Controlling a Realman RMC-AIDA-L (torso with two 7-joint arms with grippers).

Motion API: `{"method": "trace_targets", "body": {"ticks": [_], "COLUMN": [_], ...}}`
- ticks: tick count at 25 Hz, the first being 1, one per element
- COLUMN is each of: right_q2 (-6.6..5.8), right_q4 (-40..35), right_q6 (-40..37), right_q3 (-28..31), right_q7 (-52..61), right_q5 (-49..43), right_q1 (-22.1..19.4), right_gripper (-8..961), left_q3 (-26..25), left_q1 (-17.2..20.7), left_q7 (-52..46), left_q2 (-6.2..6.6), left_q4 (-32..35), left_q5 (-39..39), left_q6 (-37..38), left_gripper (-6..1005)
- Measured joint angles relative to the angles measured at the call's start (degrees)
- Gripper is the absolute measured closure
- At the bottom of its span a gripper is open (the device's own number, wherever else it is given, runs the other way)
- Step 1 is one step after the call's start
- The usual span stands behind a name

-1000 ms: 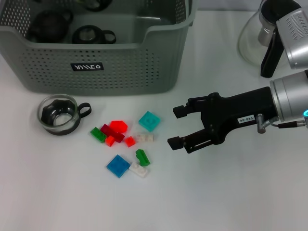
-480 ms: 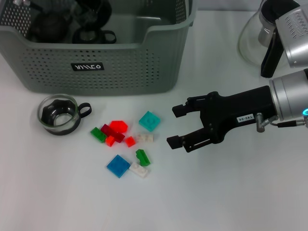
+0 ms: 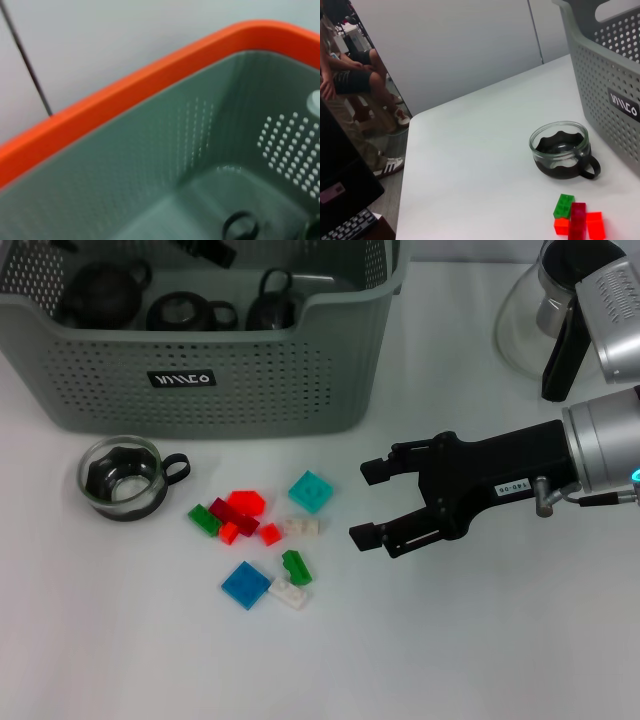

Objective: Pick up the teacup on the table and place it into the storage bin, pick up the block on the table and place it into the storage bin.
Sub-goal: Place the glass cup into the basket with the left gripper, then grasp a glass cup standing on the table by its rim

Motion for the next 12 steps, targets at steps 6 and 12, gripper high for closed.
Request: {"method": "trace_targets", "body": {"ticks": [6,12], "right_q2": [-0.10,-0.27], "right_q4": [0.0,0.0], "right_q6": [0.0,0.1], "right_q3": [0.6,1.9], "right_q7": [-0.2,-0.2], "right_q5": [0.1,0.0], "right_q1": [-0.1,0.1], "right_gripper": [8,8], "left_q3": [-6.5,-12.1], "left_q1": [3.0,8.4], "left_q7": [-0.6,8.7], "left_q2": [0.18,0.90], "left_q4": [16.3,30.2], "left_q5": [-4.5,-21.9], "left_q6": [13.6,39.9], "left_gripper": [228,196]}}
